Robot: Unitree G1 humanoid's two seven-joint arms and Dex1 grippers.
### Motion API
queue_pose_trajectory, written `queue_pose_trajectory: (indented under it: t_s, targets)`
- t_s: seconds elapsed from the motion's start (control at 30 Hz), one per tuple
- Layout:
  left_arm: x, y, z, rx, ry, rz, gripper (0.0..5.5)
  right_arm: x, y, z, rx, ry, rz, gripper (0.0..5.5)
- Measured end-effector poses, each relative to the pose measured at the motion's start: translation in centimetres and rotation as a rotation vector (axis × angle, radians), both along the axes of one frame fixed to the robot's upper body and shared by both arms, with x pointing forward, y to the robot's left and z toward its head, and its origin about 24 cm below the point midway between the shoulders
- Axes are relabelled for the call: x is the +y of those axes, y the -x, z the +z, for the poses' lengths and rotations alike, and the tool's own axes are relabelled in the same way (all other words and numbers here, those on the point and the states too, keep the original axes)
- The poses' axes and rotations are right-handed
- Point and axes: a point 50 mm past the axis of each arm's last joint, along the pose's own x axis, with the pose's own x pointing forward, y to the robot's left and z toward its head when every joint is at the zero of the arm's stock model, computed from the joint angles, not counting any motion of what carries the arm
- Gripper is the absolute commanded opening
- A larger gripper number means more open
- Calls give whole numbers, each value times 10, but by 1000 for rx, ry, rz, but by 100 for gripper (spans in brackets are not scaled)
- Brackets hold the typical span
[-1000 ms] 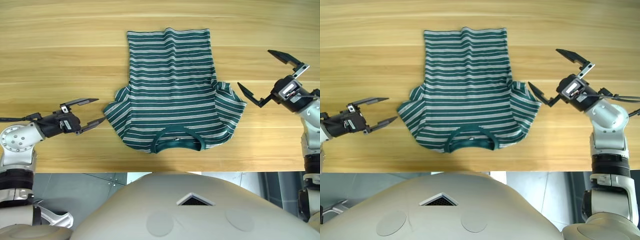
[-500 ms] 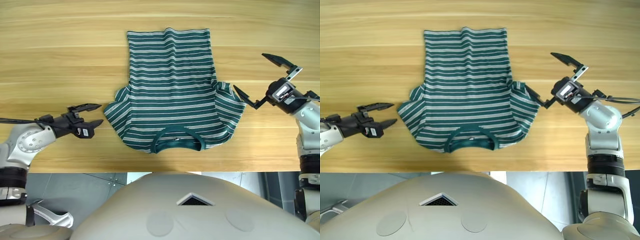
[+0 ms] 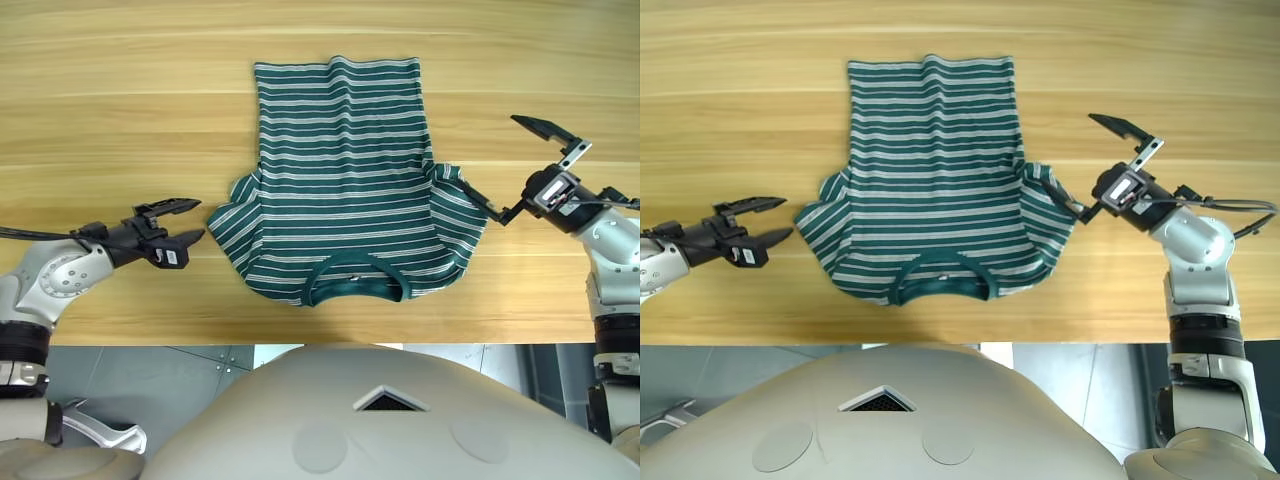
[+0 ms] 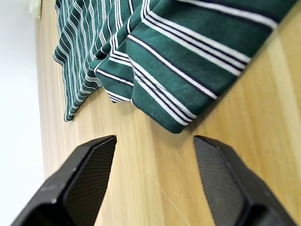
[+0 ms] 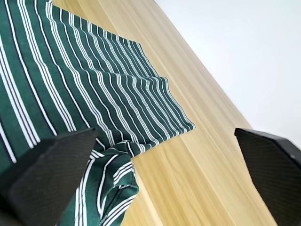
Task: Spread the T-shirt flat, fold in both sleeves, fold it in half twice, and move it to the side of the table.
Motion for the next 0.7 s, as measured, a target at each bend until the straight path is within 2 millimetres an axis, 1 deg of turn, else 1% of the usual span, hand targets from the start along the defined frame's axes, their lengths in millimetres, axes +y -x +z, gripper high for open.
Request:
queue_pose_trajectory:
  t_s: [0.07,0.13,0.2,0.27,0.43,0.57,0.7]
  targets:
    - [0,-2,-1,-2,-4,-4,279,0,0,0,0,0,2,540]
    - [-1,-3,-2,-2,-2,-8,244,1,0,1,-3,0,6,540]
    - [-3,-2,-4,7,0,-16,196,2,0,1,-5,0,9,540]
    - [-5,-1,-5,15,2,-20,167,3,0,1,-6,0,11,540]
    - [-11,1,-7,36,19,-31,167,3,1,1,-2,-1,14,540]
    - [-12,3,-6,44,18,-27,167,4,1,0,0,-1,17,540]
    - [-12,4,-7,54,8,-28,83,5,2,-1,3,0,17,540]
